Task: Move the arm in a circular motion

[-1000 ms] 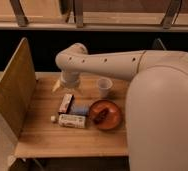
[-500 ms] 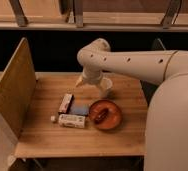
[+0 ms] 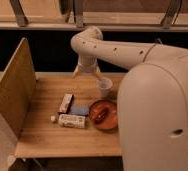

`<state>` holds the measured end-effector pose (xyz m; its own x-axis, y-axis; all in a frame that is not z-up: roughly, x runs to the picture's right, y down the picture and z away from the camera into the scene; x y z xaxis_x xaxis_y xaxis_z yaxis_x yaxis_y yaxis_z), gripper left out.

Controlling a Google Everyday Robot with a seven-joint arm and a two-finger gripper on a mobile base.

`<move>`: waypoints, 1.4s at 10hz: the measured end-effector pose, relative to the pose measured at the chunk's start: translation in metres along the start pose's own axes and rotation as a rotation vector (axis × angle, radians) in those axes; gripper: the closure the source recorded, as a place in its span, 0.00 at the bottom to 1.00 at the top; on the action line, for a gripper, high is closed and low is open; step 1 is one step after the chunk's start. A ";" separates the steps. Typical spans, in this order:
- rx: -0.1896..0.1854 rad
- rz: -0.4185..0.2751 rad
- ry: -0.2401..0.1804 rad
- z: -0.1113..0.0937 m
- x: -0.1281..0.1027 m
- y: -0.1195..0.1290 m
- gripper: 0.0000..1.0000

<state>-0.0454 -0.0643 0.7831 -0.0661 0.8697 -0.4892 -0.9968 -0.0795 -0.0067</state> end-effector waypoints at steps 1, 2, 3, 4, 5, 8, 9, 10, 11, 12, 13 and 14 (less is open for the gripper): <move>-0.020 -0.056 0.025 0.003 0.005 0.026 0.20; -0.048 -0.110 0.047 0.005 0.014 0.052 0.20; -0.087 -0.165 0.069 0.006 0.027 0.080 0.20; -0.114 -0.190 0.080 0.006 0.036 0.093 0.20; -0.158 -0.218 0.098 0.006 0.053 0.112 0.20; -0.220 -0.219 0.144 0.017 0.098 0.119 0.20; -0.235 -0.181 0.168 0.026 0.117 0.109 0.20; -0.238 -0.152 0.177 0.030 0.126 0.099 0.20; -0.232 -0.110 0.185 0.034 0.134 0.083 0.20; -0.218 -0.068 0.186 0.036 0.140 0.065 0.20; -0.180 -0.013 0.172 0.034 0.138 0.036 0.20; -0.146 0.023 0.157 0.032 0.133 0.014 0.20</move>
<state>-0.0694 0.0660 0.7455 -0.0698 0.7808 -0.6209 -0.9772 -0.1787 -0.1148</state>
